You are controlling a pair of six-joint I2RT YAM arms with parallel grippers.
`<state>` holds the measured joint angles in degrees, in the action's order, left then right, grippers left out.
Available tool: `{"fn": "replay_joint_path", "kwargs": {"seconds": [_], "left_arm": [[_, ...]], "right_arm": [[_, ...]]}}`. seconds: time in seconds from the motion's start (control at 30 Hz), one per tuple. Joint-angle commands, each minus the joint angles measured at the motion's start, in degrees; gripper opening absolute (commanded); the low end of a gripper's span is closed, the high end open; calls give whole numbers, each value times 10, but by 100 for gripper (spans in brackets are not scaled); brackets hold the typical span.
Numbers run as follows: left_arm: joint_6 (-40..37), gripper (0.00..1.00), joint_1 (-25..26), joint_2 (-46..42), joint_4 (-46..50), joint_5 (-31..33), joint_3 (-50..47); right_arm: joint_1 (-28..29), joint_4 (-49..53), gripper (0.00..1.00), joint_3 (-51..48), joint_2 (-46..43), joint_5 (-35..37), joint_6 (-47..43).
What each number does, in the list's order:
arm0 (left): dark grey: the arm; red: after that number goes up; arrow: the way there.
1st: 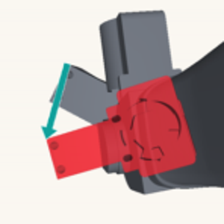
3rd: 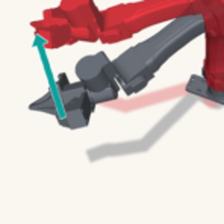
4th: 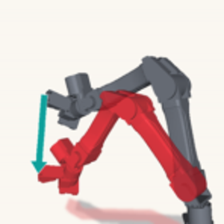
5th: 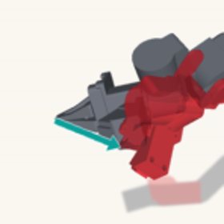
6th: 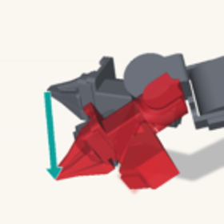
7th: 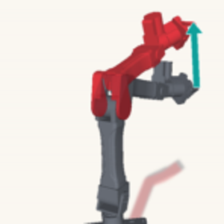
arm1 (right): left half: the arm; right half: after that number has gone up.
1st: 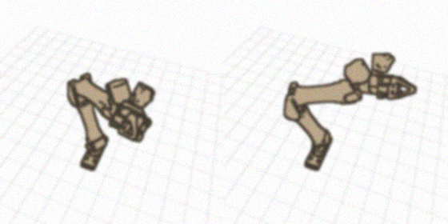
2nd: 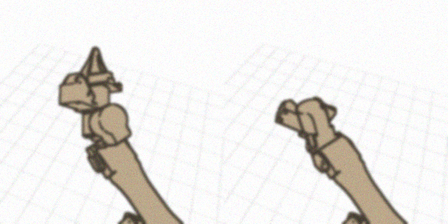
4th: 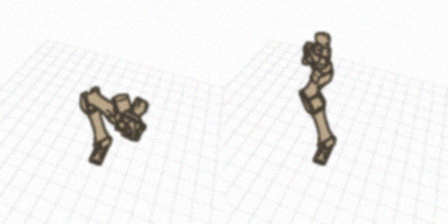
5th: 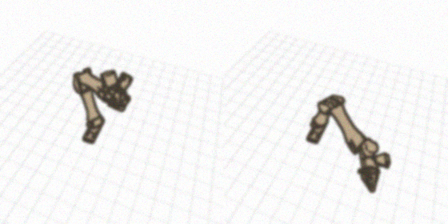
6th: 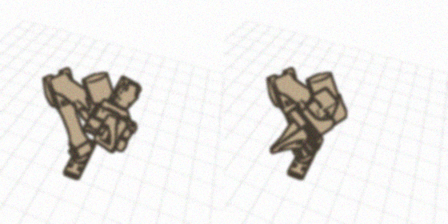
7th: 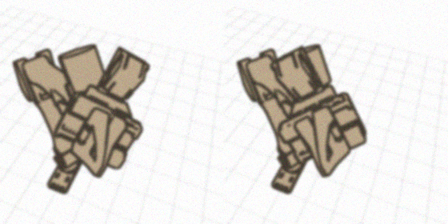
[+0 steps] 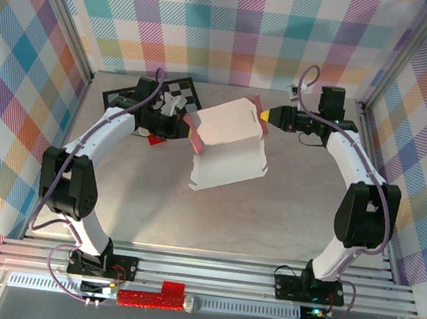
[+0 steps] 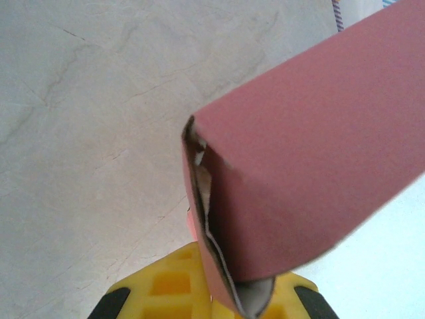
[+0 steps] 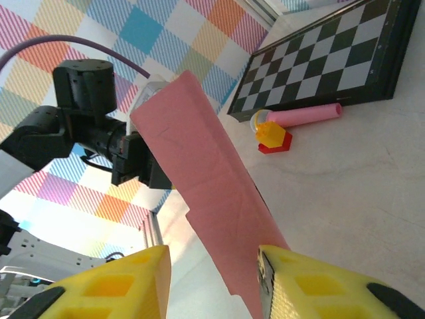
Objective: Fold the paper box
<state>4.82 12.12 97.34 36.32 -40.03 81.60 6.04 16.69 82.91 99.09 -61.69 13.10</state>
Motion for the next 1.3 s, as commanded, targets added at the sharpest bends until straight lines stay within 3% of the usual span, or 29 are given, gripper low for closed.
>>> {"fn": "replay_joint_path", "kwargs": {"seconds": [0.0, 0.37, 0.57, 1.27], "left_arm": [[-10, 0, -5, -1, 16, -22, 17], [-9, 0, -6, -6, 16, -16, 8], [-5, 0, -5, -5, 10, -17, 7], [5, 0, -5, 1, 2, -16, 2]], "right_arm": [[2, 21, 40, 18, -6, 18, -39], [-34, -40, 38, 5, -33, 22, 15], [-28, -46, 41, 30, 17, -37, 30], [23, 40, 41, 55, 26, 8, -44]]}}
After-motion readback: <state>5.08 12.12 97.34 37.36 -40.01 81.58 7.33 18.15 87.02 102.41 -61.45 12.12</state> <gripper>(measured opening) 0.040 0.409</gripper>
